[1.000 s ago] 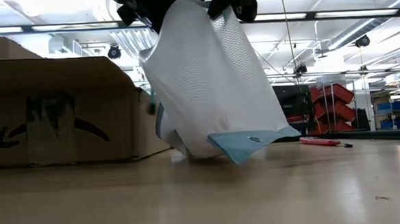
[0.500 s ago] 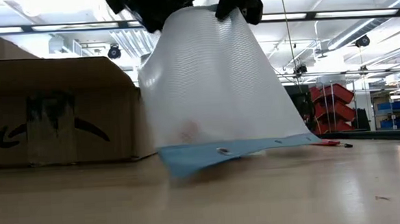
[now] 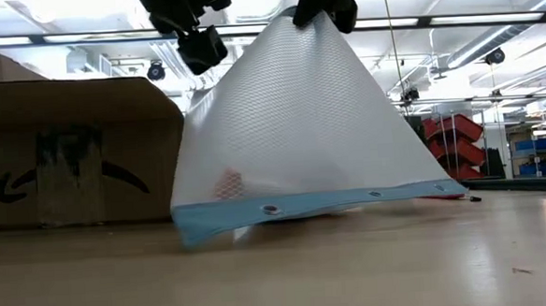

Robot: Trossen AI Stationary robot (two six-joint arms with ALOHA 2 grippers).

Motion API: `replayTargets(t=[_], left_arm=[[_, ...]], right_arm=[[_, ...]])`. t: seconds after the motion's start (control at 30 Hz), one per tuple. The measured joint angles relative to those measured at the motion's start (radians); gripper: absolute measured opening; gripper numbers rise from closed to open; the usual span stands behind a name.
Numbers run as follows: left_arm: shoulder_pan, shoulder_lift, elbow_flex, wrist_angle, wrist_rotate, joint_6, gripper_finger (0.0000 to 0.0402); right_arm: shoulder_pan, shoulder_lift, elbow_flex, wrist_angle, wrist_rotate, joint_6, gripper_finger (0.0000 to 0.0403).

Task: Unpack boxes
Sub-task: Close the blue transparent zip bag

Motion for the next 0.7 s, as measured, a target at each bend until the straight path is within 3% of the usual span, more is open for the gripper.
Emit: replayTargets(t=[0.3, 0.43, 0.7], left_arm=[[0.0, 0.002, -0.006, -0.025, -0.019, -0.222, 0.0226], [0.013, -0.007, -0.007, -0.095, -0.151, -0.395, 0.0215], [0.015, 0.02, -0.018, -0.065, -0.174, -0.349, 0.0196]], right_arm=[[-0.004, -0.015, 0.0, 0.007, 0.0, -0.03, 0.0], [-0.014, -0.024, 0.0, 0.014, 0.005, -0.017, 0.0], [-0.022, -0.048, 0.0, 0.038, 0.054, 0.062, 0.0]])
